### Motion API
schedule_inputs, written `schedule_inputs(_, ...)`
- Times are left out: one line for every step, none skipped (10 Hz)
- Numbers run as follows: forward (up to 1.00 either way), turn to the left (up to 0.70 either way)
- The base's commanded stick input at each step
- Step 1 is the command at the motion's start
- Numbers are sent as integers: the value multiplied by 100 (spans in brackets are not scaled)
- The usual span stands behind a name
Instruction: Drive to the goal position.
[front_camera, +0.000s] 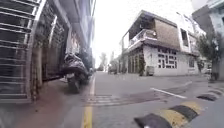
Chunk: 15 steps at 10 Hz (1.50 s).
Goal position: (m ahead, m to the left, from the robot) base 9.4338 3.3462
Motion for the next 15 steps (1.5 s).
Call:
schedule_inputs(100,0)
schedule_inputs(100,0)
schedule_inputs(100,0)
schedule_inputs(100,0)
schedule_inputs(100,0)
schedule_inputs(100,0)
schedule_inputs(100,0)
schedule_inputs(100,0)
schedule_inputs(100,0)
schedule_inputs(100,0)
schedule_inputs(100,0)
schedule_inputs(100,-12)
schedule_inputs(100,-35)
schedule_inputs(100,-40)
schedule_inputs(100,-40)
